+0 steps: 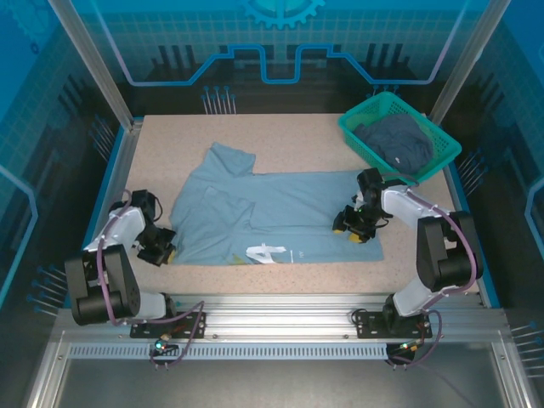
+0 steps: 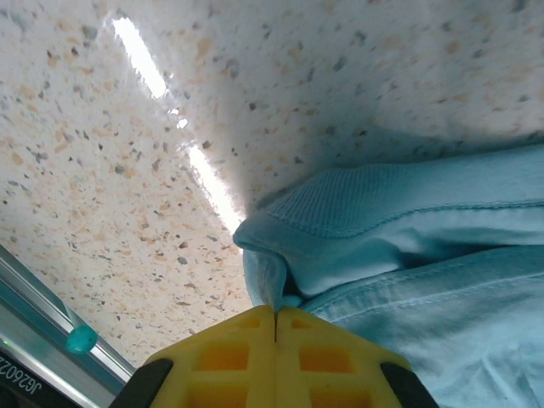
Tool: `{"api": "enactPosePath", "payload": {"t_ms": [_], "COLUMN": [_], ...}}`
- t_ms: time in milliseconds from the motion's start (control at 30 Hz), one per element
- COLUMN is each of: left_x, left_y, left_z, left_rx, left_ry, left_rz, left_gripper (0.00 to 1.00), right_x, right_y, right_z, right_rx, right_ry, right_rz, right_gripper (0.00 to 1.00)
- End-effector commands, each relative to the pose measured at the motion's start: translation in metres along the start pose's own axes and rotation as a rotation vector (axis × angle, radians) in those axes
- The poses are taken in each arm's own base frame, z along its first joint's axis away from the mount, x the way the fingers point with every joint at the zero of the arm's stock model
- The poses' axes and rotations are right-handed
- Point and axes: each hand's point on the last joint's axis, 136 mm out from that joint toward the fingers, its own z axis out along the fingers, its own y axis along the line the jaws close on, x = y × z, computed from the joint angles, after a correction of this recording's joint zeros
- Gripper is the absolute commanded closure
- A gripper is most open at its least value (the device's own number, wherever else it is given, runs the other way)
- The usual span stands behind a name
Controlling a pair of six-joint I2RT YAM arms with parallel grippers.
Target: Fold and stack the t-shirts
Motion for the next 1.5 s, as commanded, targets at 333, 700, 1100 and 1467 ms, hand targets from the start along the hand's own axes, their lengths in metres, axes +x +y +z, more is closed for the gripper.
{"api": "enactPosePath", "payload": {"t_ms": [333, 700, 1100, 1467], "left_x": [-0.021, -0.062, -0.042, -0.030], "left_y": [0.002, -0.020, -0.110, -0.137], "left_z": [-0.008, -0.010, -0.023, -0.006], "left_rx": [-0.089, -0.098, 0.250, 0.306], "left_ry": [-0.061, -0.157, -0.129, -0.033], "left_rz": [0.074, 0.127, 0.384, 0.510], "left_gripper": [0.97, 0.78, 0.58, 0.59], "right_x": [0.004, 0.007, 0.007, 0.006], "right_y": [-0.031, -0.069, -0.067, -0.066], "right_z": [0.006, 0.015, 0.020, 0.020], "right_rx": [0.176, 0.338, 0.336, 0.339], "right_ry": [0.041, 0.092, 0.108, 0.116], "right_rz": [0.052, 0.130, 0.124, 0.126], "right_gripper": [0.50, 0.54, 0.54, 0.54]}}
